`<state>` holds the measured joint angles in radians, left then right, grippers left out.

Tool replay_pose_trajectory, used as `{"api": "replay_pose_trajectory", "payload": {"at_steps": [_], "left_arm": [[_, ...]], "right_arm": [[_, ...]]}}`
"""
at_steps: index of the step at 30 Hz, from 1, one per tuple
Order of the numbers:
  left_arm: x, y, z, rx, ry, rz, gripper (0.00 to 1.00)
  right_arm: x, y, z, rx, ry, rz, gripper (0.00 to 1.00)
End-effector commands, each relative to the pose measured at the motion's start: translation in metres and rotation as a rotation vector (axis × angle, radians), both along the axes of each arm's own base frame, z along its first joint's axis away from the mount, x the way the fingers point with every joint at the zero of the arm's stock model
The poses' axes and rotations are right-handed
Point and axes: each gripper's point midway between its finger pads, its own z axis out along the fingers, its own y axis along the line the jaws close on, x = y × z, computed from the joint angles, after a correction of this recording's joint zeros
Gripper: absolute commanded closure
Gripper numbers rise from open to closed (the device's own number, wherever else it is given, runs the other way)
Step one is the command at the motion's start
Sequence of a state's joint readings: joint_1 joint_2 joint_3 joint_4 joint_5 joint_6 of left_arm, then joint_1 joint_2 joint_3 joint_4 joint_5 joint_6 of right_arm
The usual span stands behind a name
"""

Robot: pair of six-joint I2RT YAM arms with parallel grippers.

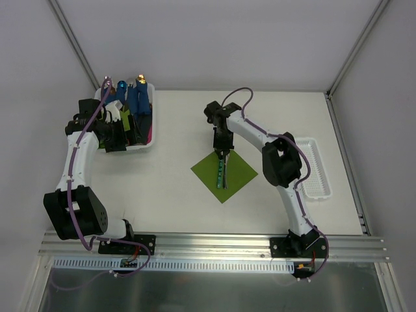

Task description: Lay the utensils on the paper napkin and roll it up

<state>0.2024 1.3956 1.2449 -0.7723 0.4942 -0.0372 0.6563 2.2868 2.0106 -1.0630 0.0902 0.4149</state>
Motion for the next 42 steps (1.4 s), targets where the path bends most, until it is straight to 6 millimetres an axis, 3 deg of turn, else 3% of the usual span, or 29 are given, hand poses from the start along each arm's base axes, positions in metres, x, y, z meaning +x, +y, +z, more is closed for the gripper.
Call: {"api": "replay_pose_trajectory", "payload": {"at_steps": [1, 29, 42], "left_arm": [[-0.004, -0.004, 0.008, -0.005, -0.019, 0.000, 0.01], [-0.005, -0.006, 0.004, -0.021, -0.003, -0.003, 0.01], [-0.006, -0.009, 0.003, -0.033, -0.004, -0.024, 0.01]], "right_arm": [[-0.003, -0.004, 0.006, -0.021, 0.017, 0.016, 1.00], [0.006, -0.010, -0.011, -0.059, 0.051, 0.044, 1.00], [0.012, -0.010, -0.013, -0.051, 0.057, 0.046, 0.86]]}}
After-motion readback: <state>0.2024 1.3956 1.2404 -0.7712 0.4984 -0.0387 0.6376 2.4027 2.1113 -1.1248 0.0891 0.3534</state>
